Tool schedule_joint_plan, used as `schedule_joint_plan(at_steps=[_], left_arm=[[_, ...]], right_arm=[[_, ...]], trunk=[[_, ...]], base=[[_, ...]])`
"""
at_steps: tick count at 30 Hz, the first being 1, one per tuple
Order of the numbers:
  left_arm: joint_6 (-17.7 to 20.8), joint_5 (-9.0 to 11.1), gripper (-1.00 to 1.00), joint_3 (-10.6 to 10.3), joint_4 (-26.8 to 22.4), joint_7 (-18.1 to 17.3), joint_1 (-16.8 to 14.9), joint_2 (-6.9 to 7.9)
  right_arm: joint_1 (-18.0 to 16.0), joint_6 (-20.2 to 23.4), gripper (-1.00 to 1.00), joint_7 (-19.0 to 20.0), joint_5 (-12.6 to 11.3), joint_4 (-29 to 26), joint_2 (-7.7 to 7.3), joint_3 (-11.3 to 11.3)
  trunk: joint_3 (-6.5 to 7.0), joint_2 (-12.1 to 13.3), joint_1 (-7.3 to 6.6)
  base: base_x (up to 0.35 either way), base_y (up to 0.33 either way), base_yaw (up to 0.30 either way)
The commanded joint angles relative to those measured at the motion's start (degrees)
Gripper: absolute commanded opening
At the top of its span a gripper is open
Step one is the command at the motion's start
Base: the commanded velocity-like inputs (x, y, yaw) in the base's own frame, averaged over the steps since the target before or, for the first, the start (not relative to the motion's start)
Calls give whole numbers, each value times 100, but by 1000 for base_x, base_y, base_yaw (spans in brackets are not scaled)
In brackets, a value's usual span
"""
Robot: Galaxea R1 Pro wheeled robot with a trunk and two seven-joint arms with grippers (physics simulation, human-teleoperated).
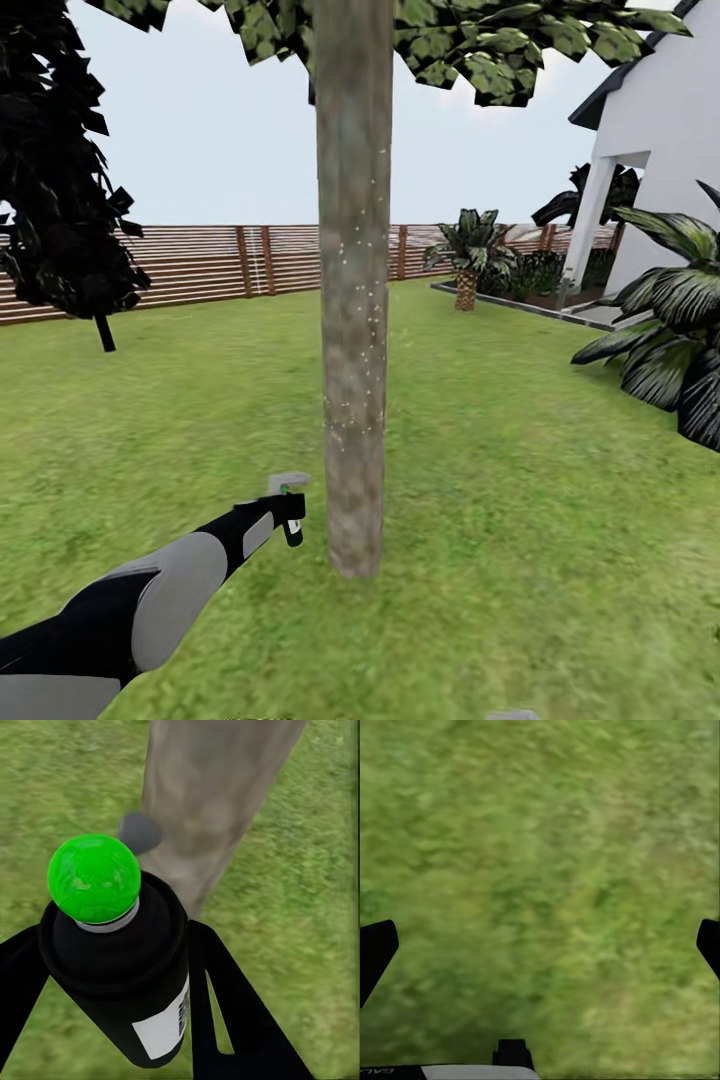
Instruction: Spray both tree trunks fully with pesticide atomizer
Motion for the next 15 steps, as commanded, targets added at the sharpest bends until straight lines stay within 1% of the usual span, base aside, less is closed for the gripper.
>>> schedule_joint_plan(at_steps=[1, 4, 7, 11, 15], left_arm=[[37, -41, -100, 48, -15, -22, 0, 1], [37, -41, -100, 48, -15, -22, 0, 1], [37, -41, -100, 48, -15, -22, 0, 1], [37, -41, -100, 48, -15, -22, 0, 1], [37, -41, -100, 46, -15, -22, 0, 1]], right_arm=[[-13, -30, 100, -38, 16, 29, 6, 45], [-13, -29, 100, -37, 12, 29, 9, 48], [-13, -29, 100, -37, 14, 29, 10, 50], [-13, -29, 100, -41, 13, 29, 11, 53], [-13, -29, 100, -39, 14, 29, 11, 53]], trunk=[[-17, -10, 0], [-38, -10, 0], [-50, -10, 0], [-58, -10, 0], [-72, -10, 0]], base=[[-121, 328, -238], [-19, 335, -200], [79, 339, -93], [161, 337, -91], [190, 333, -242]])
